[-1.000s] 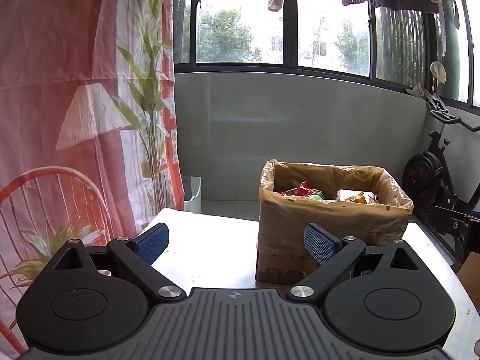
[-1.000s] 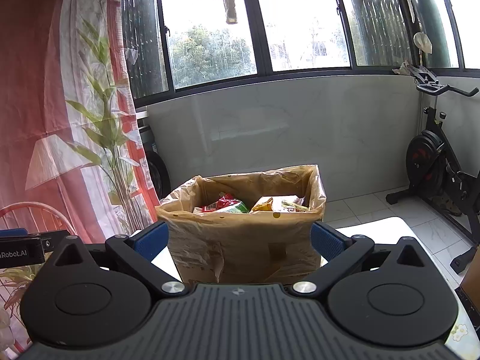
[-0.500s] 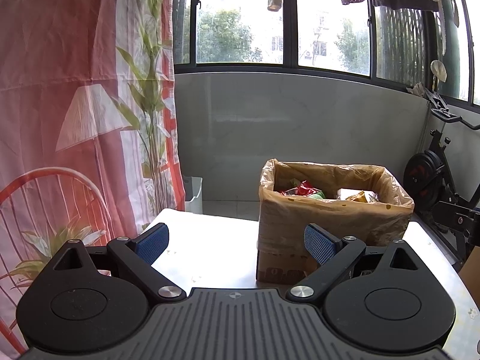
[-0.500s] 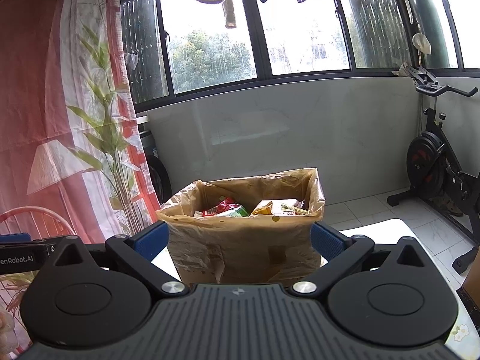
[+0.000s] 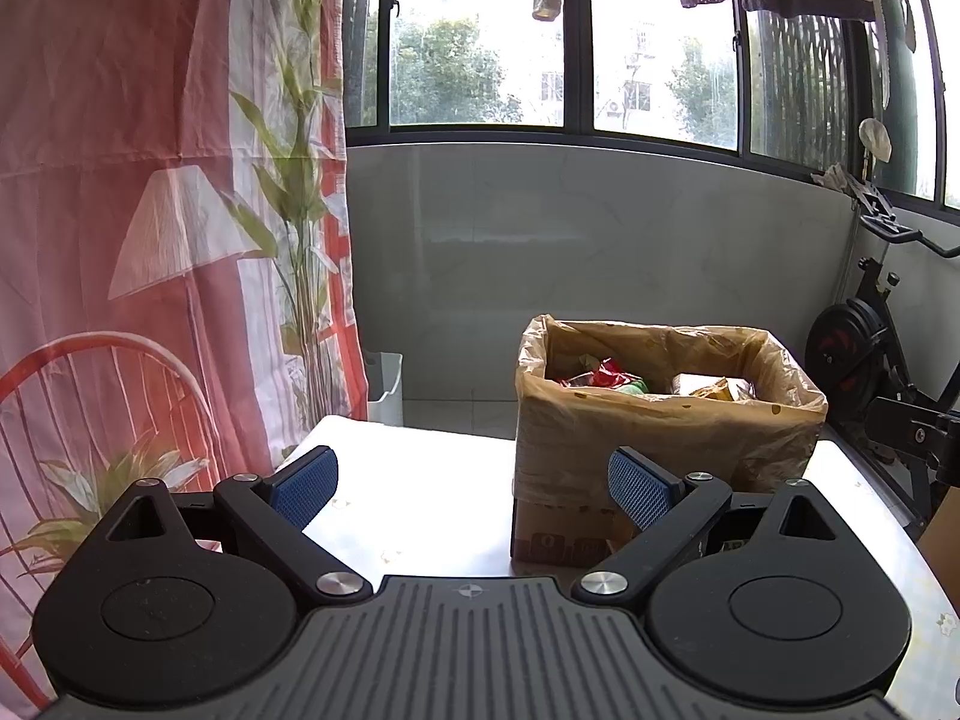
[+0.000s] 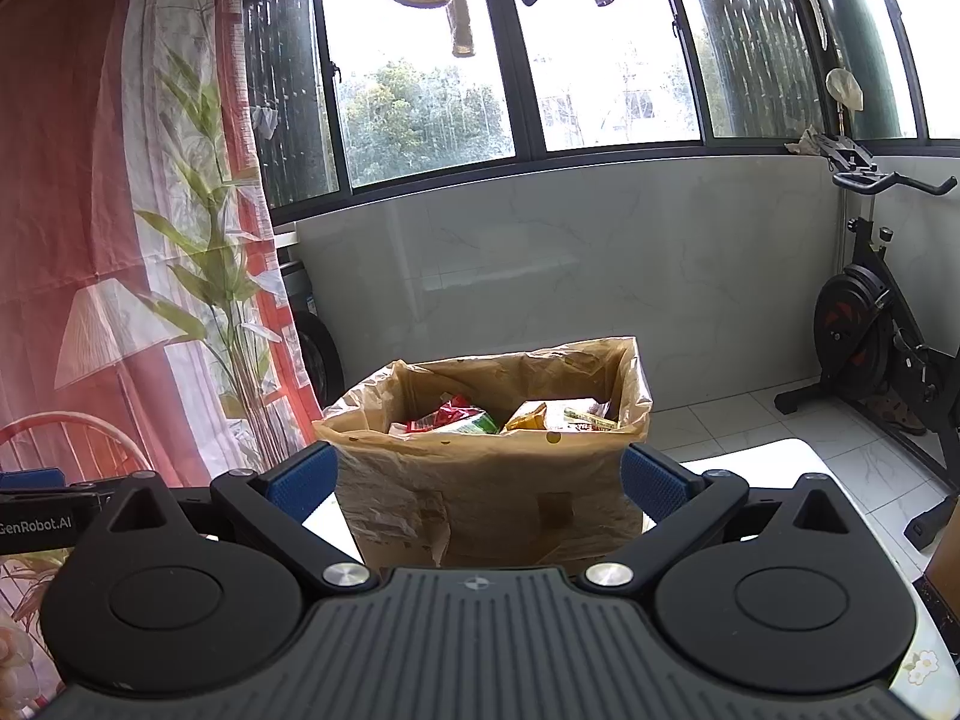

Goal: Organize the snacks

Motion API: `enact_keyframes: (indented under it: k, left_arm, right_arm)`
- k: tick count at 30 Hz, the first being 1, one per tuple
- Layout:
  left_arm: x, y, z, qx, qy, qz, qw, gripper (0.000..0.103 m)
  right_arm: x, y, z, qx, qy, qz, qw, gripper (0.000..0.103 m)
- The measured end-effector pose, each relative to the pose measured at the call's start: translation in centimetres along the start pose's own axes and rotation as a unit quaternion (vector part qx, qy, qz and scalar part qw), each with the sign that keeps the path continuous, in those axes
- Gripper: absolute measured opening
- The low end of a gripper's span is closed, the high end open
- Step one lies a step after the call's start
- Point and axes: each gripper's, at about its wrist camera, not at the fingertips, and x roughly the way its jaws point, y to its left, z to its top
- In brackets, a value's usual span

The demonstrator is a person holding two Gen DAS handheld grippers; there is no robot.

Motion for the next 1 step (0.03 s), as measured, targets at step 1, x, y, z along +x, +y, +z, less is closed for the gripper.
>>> enact_keyframes:
  k: [1]
  left_arm:
    - [0.07,0.04,0.02,-0.001,0.001,0.002,1.0,0.098]
  right_arm:
    - [-0.02,0.02,0.01,0.0,0.0,0.0,1.0,0.103]
